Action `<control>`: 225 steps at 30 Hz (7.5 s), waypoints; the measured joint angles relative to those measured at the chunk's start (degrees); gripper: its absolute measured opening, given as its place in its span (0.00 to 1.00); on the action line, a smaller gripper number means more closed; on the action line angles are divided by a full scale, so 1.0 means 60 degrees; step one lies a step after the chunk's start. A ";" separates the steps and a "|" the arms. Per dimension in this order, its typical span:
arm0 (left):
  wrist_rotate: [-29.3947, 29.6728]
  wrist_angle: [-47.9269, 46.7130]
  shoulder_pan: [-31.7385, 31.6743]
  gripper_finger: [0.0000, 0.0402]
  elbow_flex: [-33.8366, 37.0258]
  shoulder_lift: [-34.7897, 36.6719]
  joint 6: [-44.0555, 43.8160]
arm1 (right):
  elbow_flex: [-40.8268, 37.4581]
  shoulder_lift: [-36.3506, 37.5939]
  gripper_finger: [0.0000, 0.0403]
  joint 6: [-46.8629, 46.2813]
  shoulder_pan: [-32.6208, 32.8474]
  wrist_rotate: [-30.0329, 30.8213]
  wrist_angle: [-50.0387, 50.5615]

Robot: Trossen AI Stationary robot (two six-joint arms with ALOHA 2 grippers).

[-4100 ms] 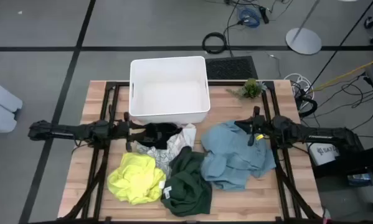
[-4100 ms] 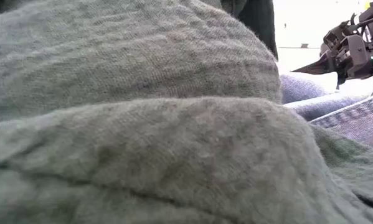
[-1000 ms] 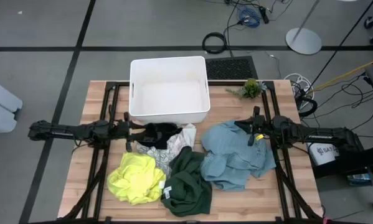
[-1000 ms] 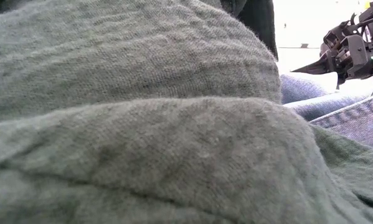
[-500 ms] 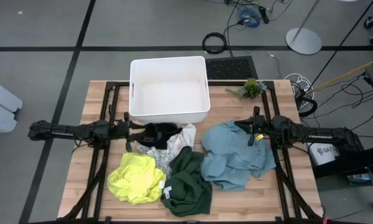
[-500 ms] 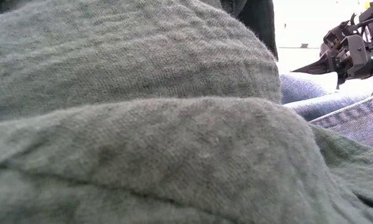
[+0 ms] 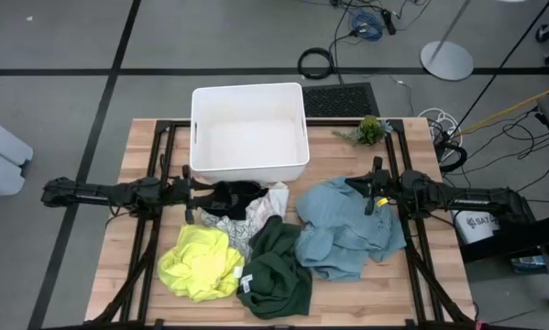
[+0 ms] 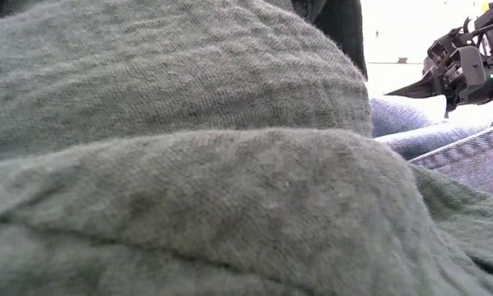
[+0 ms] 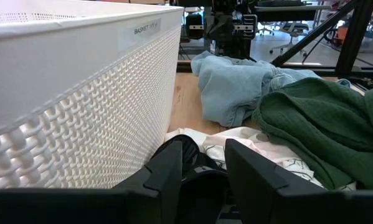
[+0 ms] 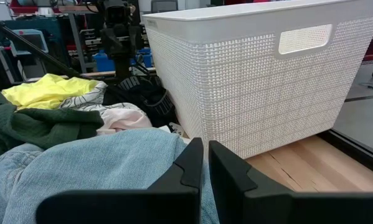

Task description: Fold laundry

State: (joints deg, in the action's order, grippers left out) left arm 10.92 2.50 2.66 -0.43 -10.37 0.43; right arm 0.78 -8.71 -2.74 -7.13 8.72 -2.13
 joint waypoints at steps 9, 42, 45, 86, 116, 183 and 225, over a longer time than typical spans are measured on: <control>0.0000 -0.0001 0.0000 0.33 0.0004 0.0004 -0.0004 | 0.0000 0.0001 0.04 0.0000 0.0002 0.0001 0.0003; -0.0067 0.0000 0.0000 0.33 0.0004 0.0003 -0.2029 | 0.0004 -0.0004 0.04 -0.0163 -0.0002 0.0056 -0.0506; -0.0323 0.0052 -0.0002 0.33 0.0003 0.0000 -0.3043 | 0.0004 0.0000 0.04 0.0064 -0.0002 0.0105 -0.0832; 0.0077 -0.2607 0.0029 0.44 -0.7811 -0.6397 0.1577 | 0.2260 -0.1744 0.49 -0.0501 -0.0002 0.0803 -0.1891; 0.0801 -0.6061 0.1840 0.57 -1.0692 -0.8969 0.0987 | 0.7919 -0.9211 0.53 -0.4109 0.0336 -0.3701 1.0830; -0.0471 0.4620 0.1920 0.57 -1.0677 -1.4976 -0.1019 | 0.7912 -1.0298 0.53 -0.2859 0.4603 -0.0924 0.8604; -0.0109 0.3914 0.2094 0.57 -1.0688 -1.4976 -0.0947 | 0.6711 -1.0346 0.04 -0.6299 0.6548 -0.0433 0.7835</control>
State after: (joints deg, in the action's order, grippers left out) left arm 10.26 25.98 15.22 -64.55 -100.22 -5.26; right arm 41.04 -70.78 -40.54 32.16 6.12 44.88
